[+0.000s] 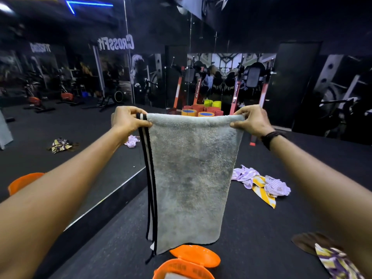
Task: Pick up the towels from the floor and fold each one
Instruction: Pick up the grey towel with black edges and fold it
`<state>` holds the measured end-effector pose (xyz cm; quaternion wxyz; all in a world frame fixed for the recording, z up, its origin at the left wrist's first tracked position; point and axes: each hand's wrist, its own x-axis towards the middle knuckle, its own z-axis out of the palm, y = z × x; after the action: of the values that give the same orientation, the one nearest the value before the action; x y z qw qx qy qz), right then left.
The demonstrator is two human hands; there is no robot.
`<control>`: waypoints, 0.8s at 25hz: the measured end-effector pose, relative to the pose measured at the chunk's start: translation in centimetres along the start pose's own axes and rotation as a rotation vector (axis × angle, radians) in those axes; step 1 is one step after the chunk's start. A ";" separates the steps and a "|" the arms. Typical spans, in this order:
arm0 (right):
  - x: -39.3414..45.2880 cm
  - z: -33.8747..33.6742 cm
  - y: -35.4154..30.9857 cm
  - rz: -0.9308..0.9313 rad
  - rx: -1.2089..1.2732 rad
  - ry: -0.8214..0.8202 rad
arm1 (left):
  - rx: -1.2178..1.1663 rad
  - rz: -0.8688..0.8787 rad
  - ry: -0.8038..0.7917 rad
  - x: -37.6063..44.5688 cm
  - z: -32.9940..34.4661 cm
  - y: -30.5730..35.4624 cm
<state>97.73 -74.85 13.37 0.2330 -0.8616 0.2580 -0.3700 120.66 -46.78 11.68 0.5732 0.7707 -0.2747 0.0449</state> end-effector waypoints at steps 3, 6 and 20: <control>-0.4 1.0 0.2 -0.068 -0.119 0.064 | 0.387 0.164 0.054 0.0 0.0 0.2; -0.2 1.0 1.4 -0.052 -0.104 0.006 | 0.457 0.224 -0.166 -0.2 -0.6 0.2; -2.7 0.7 -0.7 0.257 0.486 -0.618 | 0.069 -0.246 -0.630 -1.4 -0.4 -0.1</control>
<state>96.84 -72.52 11.92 0.5406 -0.8127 0.1866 -0.1118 119.63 -45.83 11.15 0.4349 0.7929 -0.3418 -0.2556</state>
